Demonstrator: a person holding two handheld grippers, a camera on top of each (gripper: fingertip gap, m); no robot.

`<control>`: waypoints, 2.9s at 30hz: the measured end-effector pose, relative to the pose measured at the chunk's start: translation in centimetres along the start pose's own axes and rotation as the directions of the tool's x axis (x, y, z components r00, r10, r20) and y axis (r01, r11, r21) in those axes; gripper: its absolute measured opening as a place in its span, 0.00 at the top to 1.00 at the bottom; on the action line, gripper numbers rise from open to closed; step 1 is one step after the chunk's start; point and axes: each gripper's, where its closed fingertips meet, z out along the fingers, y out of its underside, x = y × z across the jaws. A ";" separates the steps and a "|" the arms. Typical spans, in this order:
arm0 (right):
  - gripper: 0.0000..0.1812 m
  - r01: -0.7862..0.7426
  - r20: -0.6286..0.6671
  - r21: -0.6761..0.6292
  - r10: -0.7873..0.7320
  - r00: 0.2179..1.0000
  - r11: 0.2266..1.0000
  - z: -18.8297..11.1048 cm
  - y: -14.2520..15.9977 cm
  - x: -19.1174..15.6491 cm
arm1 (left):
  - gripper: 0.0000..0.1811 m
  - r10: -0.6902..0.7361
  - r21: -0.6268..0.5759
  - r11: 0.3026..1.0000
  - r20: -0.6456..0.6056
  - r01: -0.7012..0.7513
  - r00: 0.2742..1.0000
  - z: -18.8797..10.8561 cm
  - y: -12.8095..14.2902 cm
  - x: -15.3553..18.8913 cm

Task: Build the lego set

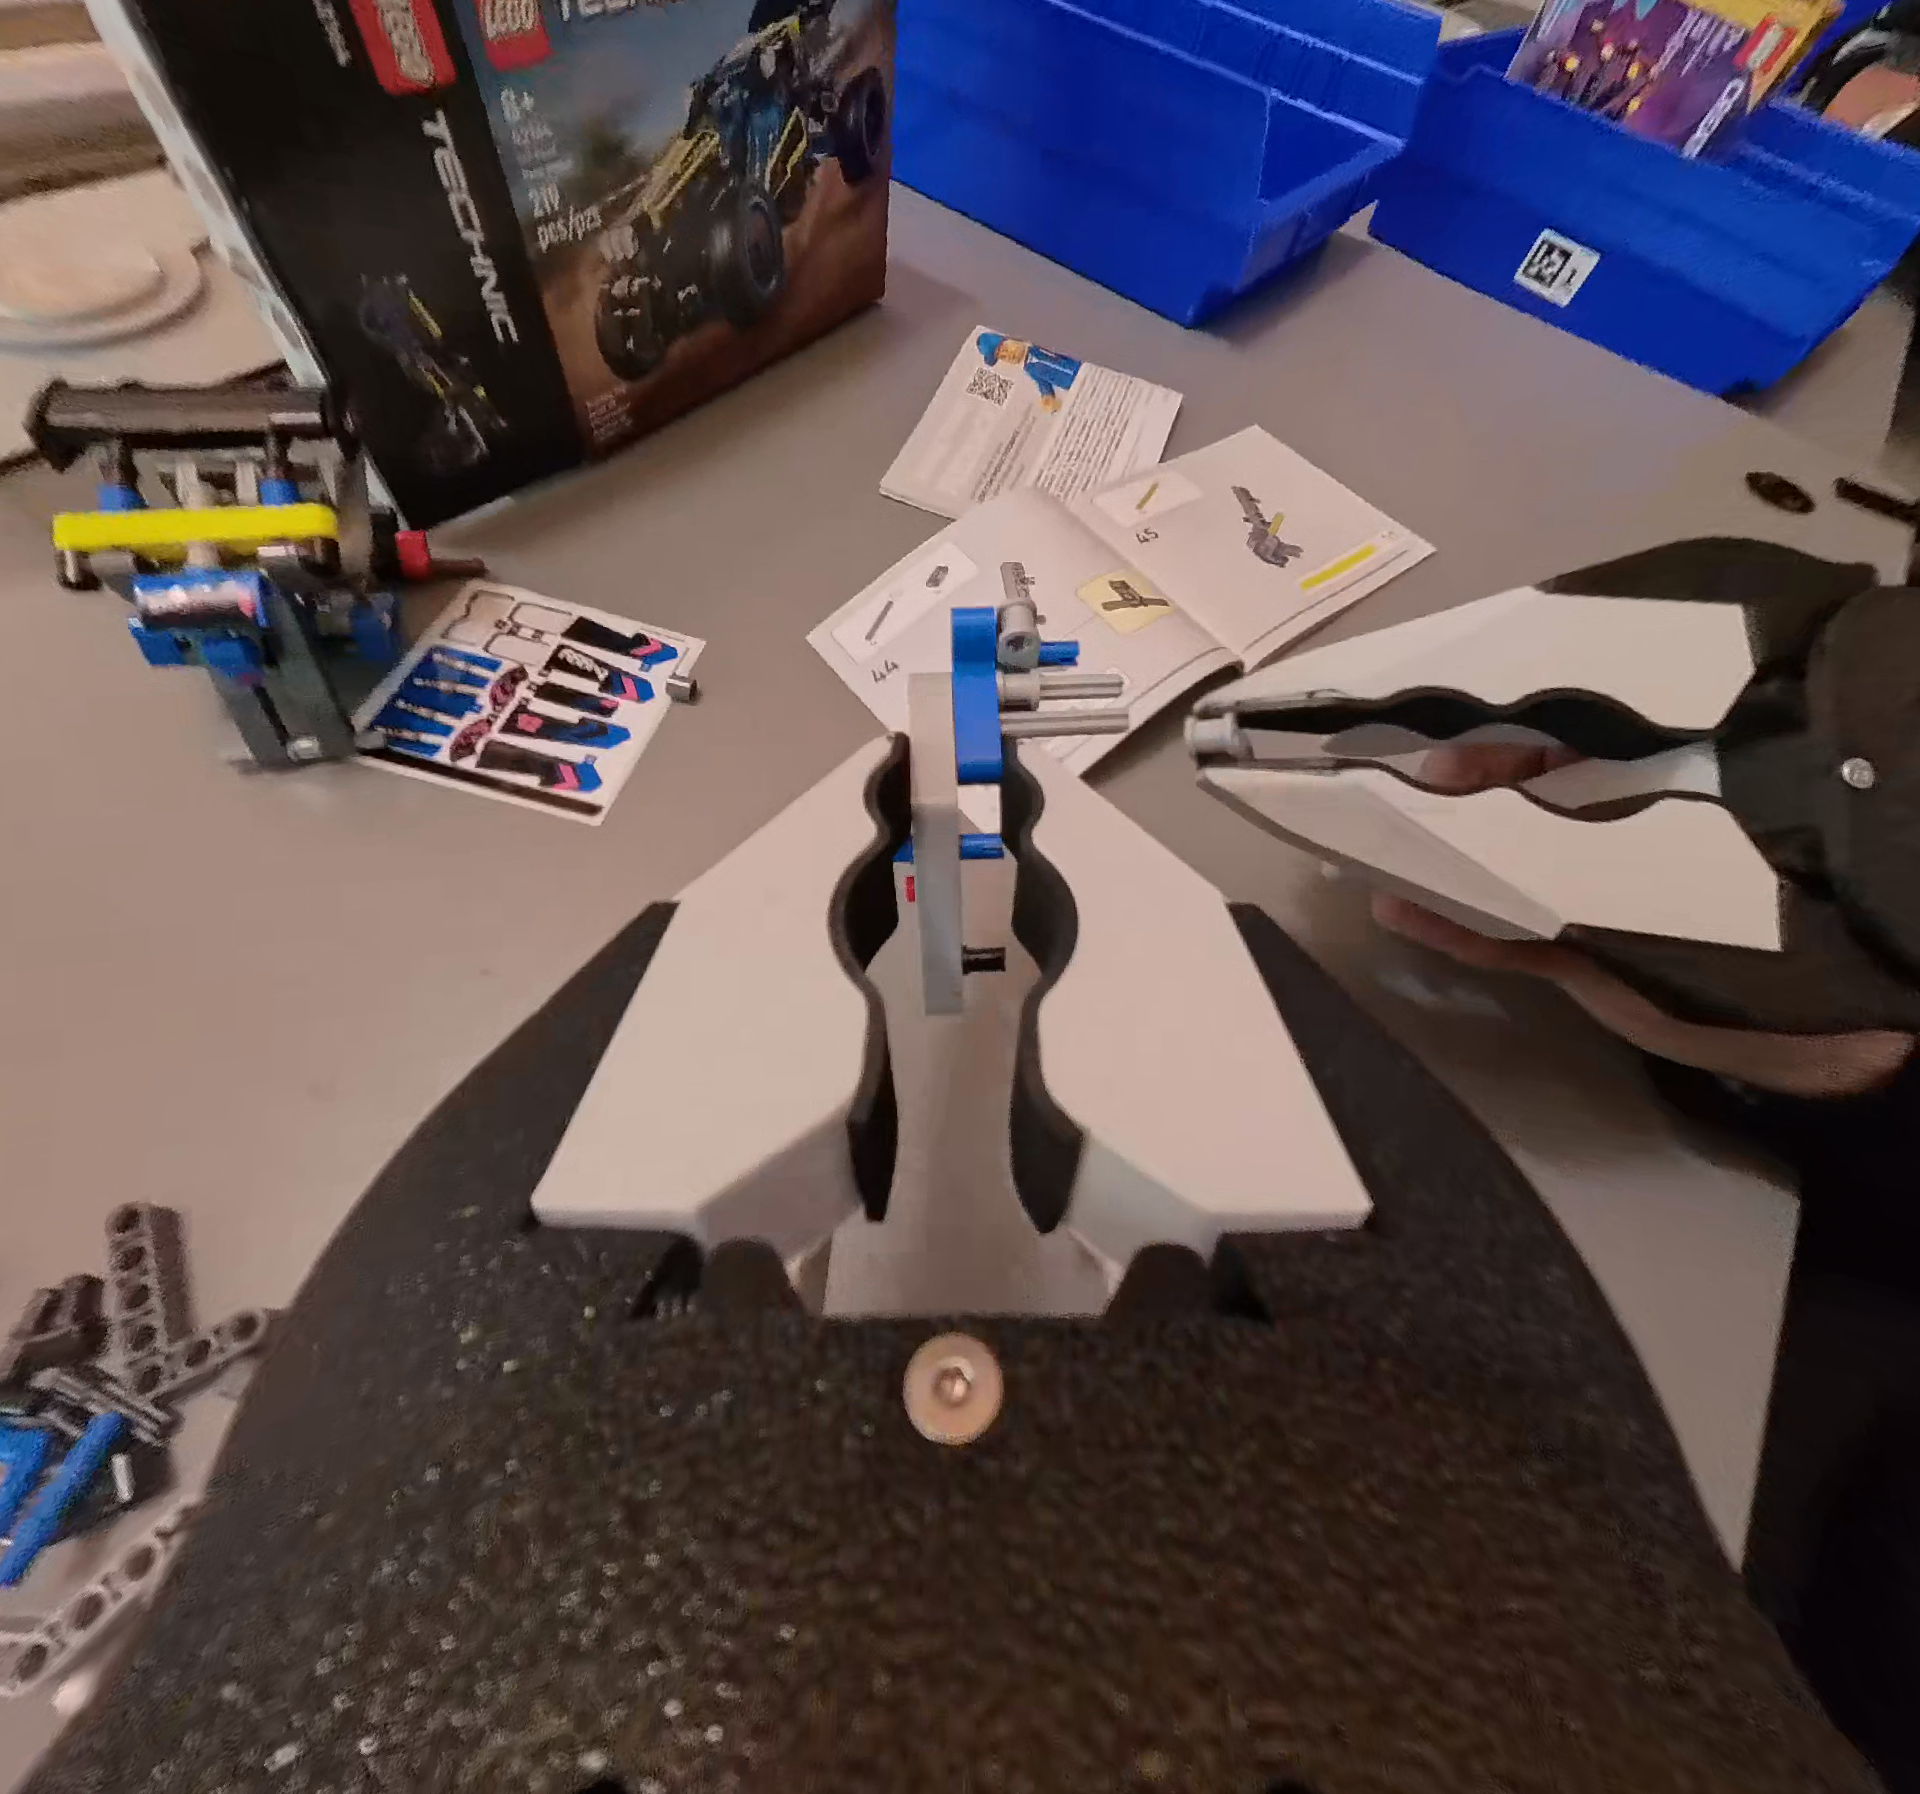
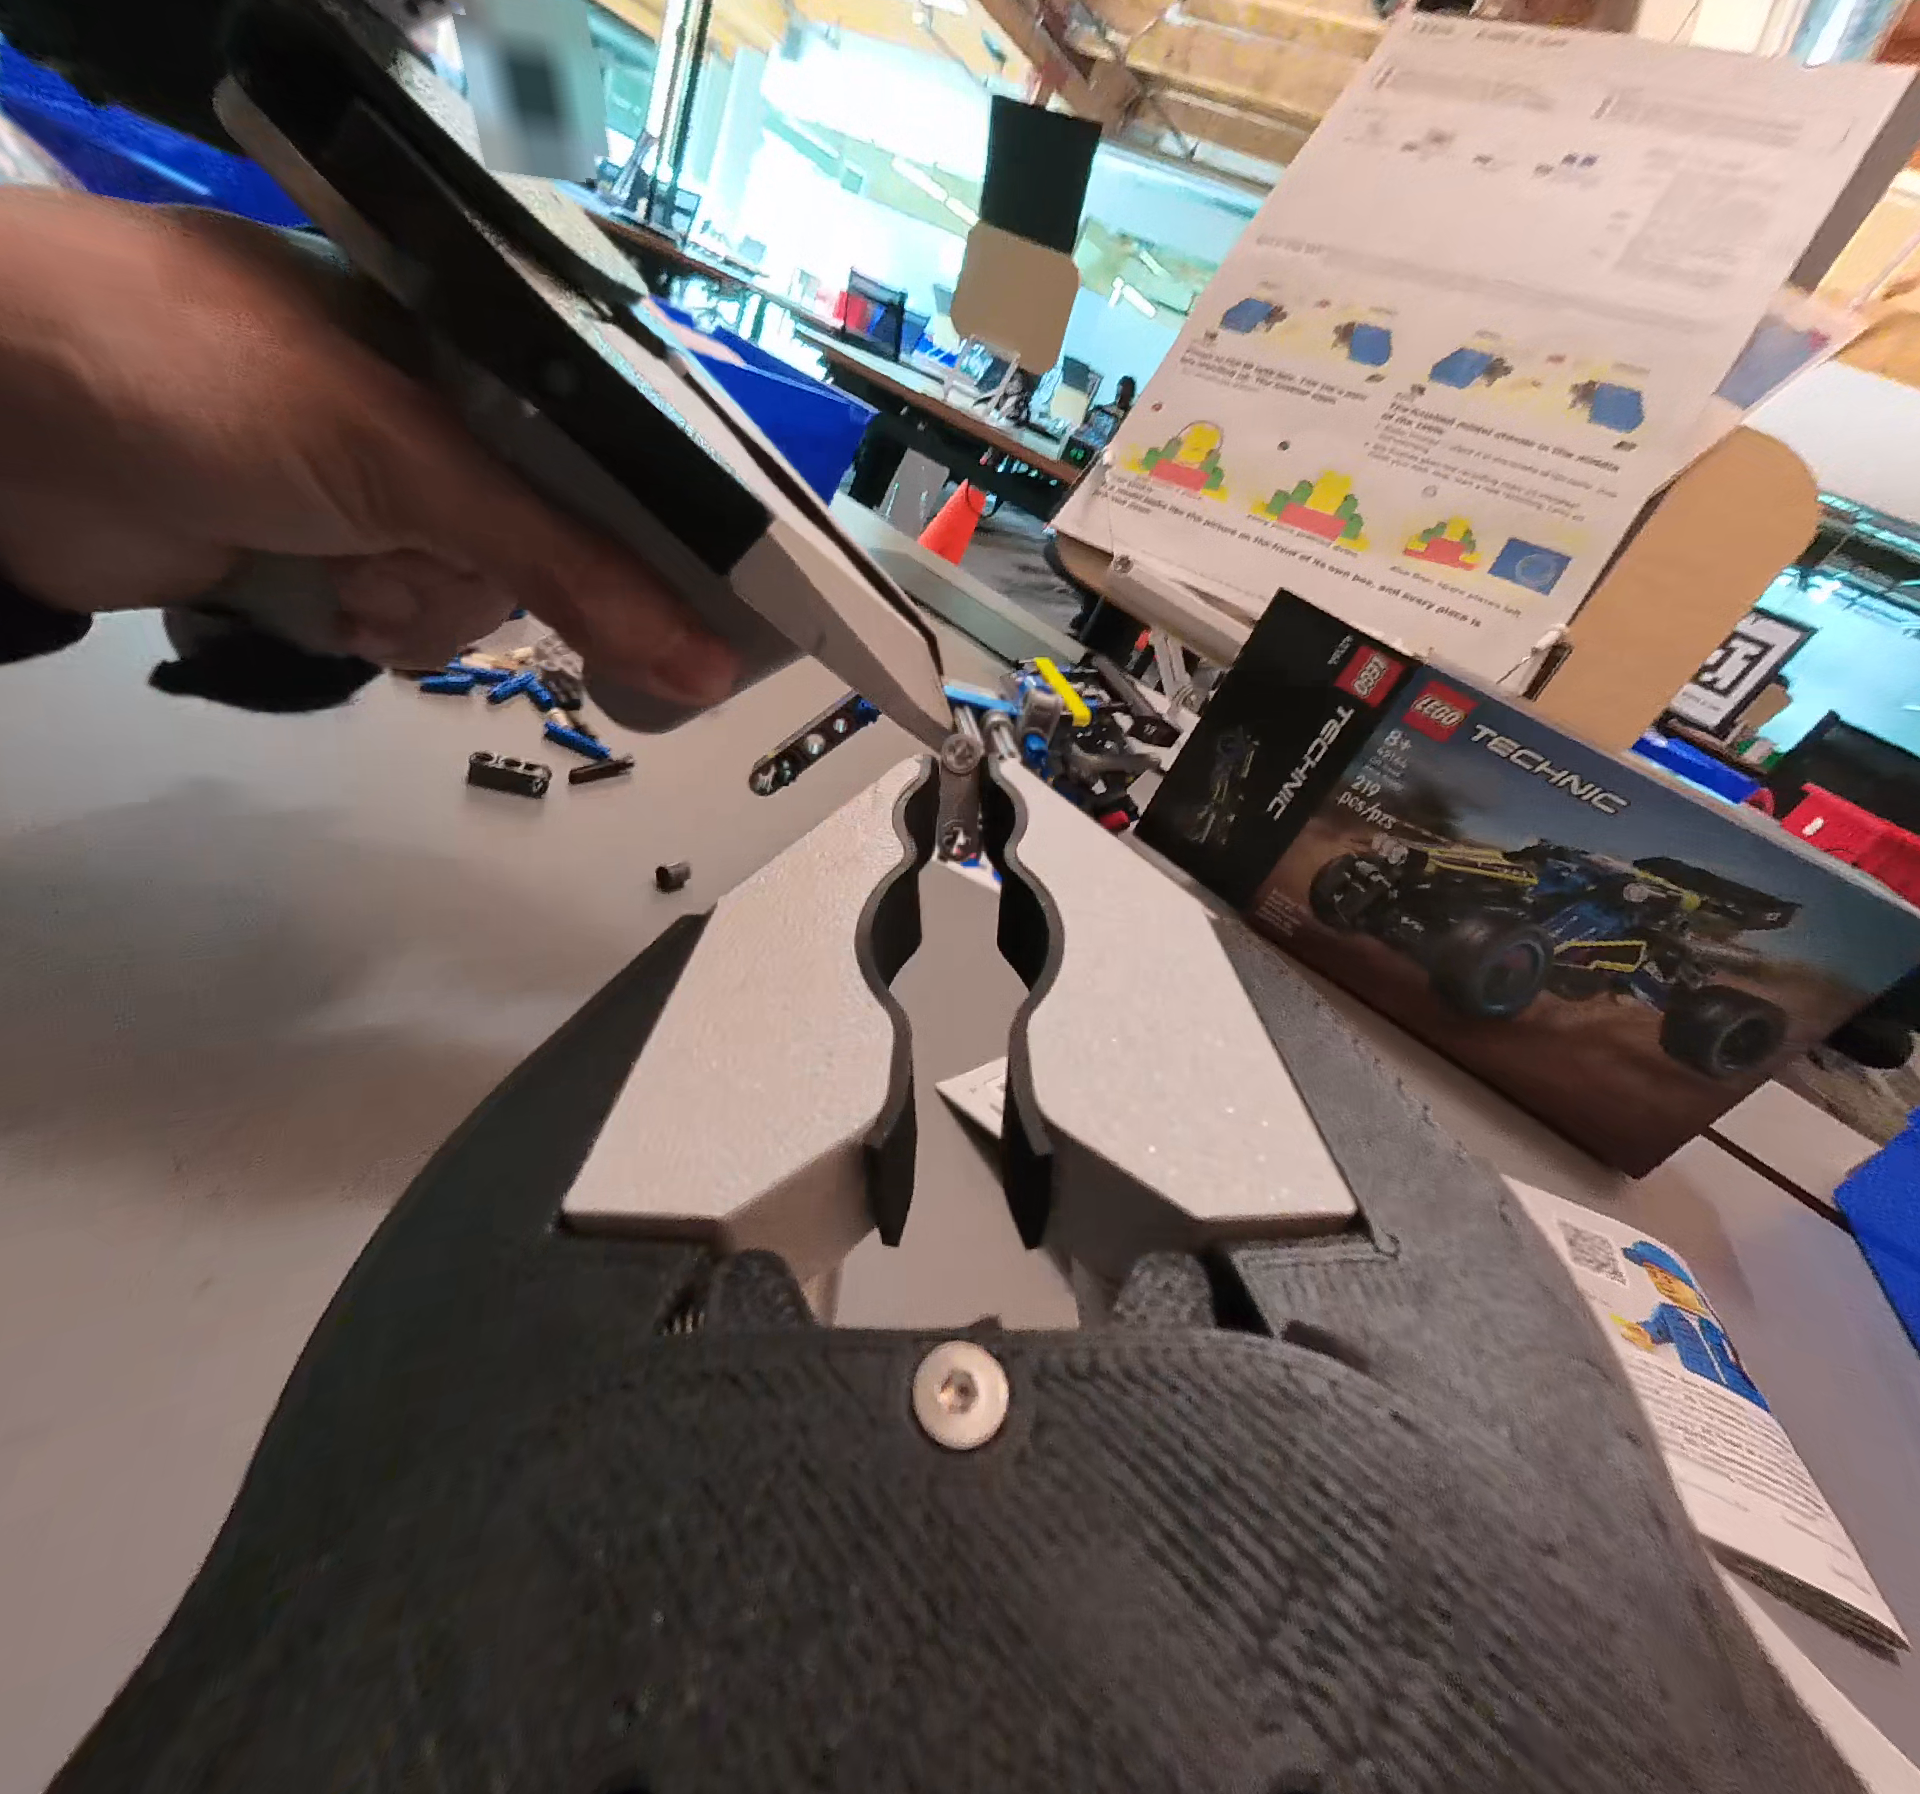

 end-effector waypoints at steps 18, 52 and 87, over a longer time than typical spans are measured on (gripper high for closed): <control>0.97 -0.105 -0.148 0.150 0.128 0.981 0.983 -0.5 -1.8 2.6 | 0.93 0.185 0.141 0.968 0.149 -0.206 0.971 -0.8 -4.2 0.7; 0.97 -0.187 -0.101 0.203 0.211 0.972 0.961 -0.4 -2.4 2.5 | 0.92 -0.025 0.073 0.997 -0.049 0.028 0.998 -0.1 -2.9 2.1; 0.97 -0.156 -0.119 0.158 0.176 0.977 0.975 -0.6 -1.9 2.3 | 0.92 0.096 0.077 0.992 0.066 -0.101 0.993 -0.4 -3.0 2.6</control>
